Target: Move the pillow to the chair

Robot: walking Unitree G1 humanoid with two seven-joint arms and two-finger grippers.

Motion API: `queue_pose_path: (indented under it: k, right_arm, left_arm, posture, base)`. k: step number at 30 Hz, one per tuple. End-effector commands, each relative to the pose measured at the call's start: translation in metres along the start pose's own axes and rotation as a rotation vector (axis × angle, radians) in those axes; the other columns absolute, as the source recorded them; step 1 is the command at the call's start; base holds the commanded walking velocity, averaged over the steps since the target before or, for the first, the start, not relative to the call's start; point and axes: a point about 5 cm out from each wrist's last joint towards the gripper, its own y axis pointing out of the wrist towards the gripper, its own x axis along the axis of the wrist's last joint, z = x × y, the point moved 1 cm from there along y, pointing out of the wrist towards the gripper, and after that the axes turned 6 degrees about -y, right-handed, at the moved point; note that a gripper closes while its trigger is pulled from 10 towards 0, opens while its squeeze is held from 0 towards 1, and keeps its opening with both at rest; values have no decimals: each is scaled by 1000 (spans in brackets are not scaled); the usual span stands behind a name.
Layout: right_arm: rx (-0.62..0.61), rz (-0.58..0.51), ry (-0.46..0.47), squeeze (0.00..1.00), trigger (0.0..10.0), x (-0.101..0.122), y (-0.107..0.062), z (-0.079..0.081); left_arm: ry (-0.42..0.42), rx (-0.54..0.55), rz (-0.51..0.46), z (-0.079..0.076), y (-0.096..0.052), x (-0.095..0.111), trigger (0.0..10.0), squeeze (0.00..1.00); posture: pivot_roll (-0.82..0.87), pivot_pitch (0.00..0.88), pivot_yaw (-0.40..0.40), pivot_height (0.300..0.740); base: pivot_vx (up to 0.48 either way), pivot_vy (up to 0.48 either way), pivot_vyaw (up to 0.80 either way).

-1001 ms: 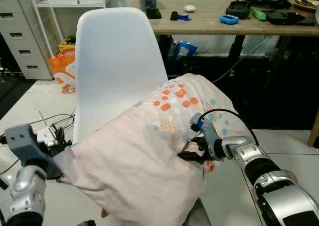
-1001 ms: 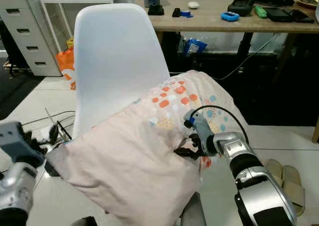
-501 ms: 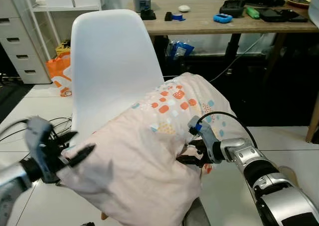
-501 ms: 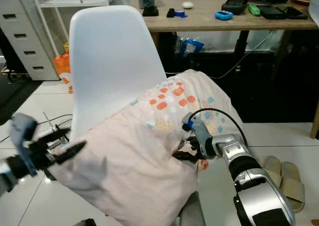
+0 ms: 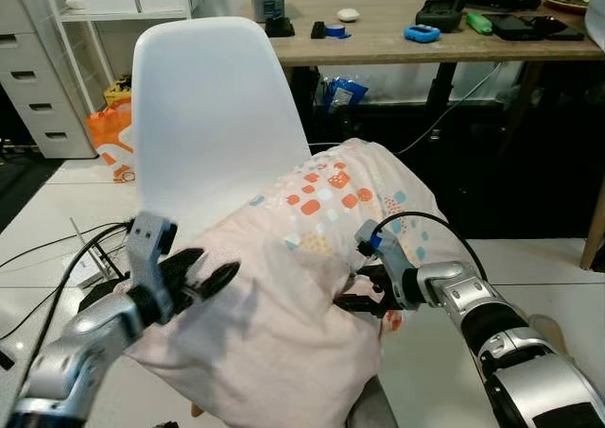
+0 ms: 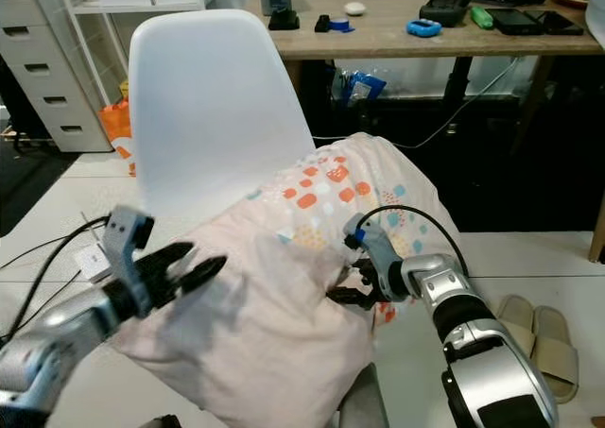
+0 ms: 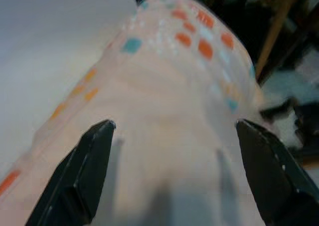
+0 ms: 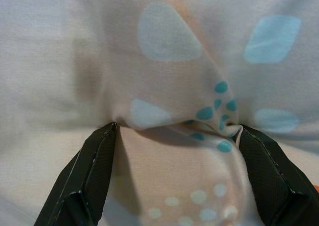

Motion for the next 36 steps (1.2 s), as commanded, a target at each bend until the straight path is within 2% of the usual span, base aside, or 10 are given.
queue_pose_path:
  k: [1, 10, 14, 20, 22, 24, 26, 28, 33, 36]
  right_arm:
    - [44, 39, 23, 0, 10000, -12, 7, 10]
    - [53, 36, 19, 0, 10000, -10, 9, 11]
    - [56, 37, 21, 0, 10000, -12, 10, 12]
    - [54, 40, 21, 0, 10000, -13, 9, 12]
    - [46, 41, 23, 0, 10000, -13, 7, 10]
    - [38, 45, 22, 0, 10000, -14, 6, 8]
    - [35, 47, 21, 0, 10000, -14, 6, 8]
    - [35, 47, 21, 0, 10000, -14, 6, 8]
    - [27, 44, 23, 0, 10000, -14, 5, 7]
    - [20, 40, 22, 0, 10000, -13, 4, 6]
  left_arm:
    - [-11, 142, -12, 20, -3, -1, 10000, 0]
    - [109, 353, -12, 55, -13, 4, 10000, 0]
    - [221, 456, 46, 85, -32, 12, 10000, 0]
    - [224, 422, 118, 93, -41, 10, 10000, 0]
    - [201, 301, 226, 89, -46, 0, 10000, 0]
    - [202, 96, 378, 72, -54, -15, 10000, 0]
    - [197, 16, 430, 65, -58, -19, 10000, 0]
    - [197, 16, 430, 65, -58, -19, 10000, 0]
    - [155, -159, 547, 48, -65, -31, 10000, 0]
    - [153, -156, 566, 47, -61, -40, 10000, 0]
  posture:
    - [-106, 116, 0, 476]
    - [-102, 113, -3, 476]
    - [-103, 115, -3, 476]
    - [-104, 116, -2, 476]
    - [-106, 119, -4, 476]
    - [-107, 121, -3, 476]
    - [-107, 121, -3, 476]
    - [-107, 121, -3, 476]
    - [-111, 121, -1, 476]
    - [-113, 121, -2, 476]
  base:
    - [0, 0, 0]
    - [0, 0, 0]
    - [0, 0, 0]
    - [0, 0, 0]
    - [0, 0, 0]
    - [0, 0, 0]
    - [0, 0, 0]
    - [0, 0, 0]
    - [0, 0, 0]
    - [0, 0, 0]
